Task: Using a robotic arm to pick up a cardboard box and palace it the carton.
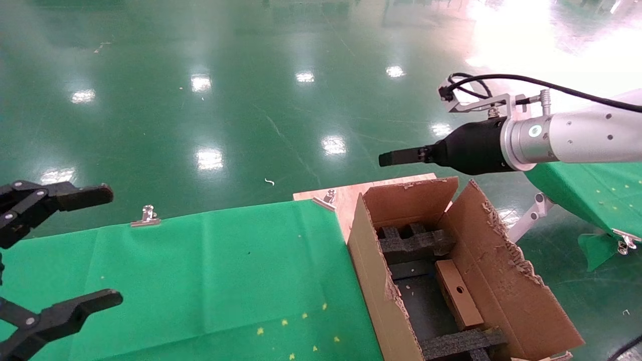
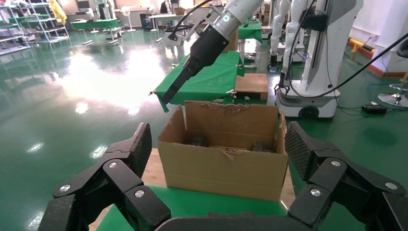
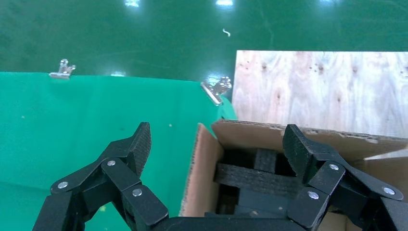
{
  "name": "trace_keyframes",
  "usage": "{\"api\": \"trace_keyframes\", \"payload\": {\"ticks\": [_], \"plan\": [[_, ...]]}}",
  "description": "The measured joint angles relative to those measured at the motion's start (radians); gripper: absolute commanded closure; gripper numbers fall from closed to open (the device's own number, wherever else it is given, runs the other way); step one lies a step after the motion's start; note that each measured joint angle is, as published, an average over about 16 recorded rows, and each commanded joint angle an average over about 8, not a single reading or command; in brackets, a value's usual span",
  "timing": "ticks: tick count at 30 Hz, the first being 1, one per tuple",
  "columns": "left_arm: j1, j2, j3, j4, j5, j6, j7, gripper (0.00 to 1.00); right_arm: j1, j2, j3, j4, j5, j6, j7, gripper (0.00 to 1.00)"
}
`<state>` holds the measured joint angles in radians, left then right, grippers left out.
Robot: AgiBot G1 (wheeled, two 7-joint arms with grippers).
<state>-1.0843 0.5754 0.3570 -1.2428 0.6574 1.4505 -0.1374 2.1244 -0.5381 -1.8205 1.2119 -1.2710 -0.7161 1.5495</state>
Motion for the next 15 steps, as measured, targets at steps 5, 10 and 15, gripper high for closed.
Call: {"api": "trace_keyframes", "payload": {"ticks": [5, 10, 15], "plan": [[0.0, 0.0, 0.0, 0.0, 0.0, 0.0, 0.0, 0.0, -0.028, -0.001, 0.049, 0.006, 0.022, -0.026, -0.042, 0.0], [0.0, 0.0, 0.0, 0.0, 0.0, 0.0, 0.0, 0.0, -0.089, -0.005, 0.131, 0.007, 0.047, -0.069, -0.115, 0.0], [0.0, 0.0, 0.0, 0.0, 0.0, 0.0, 0.0, 0.0, -0.171, -0.011, 0.253, 0.013, 0.091, -0.13, -0.223, 0.0]]}}
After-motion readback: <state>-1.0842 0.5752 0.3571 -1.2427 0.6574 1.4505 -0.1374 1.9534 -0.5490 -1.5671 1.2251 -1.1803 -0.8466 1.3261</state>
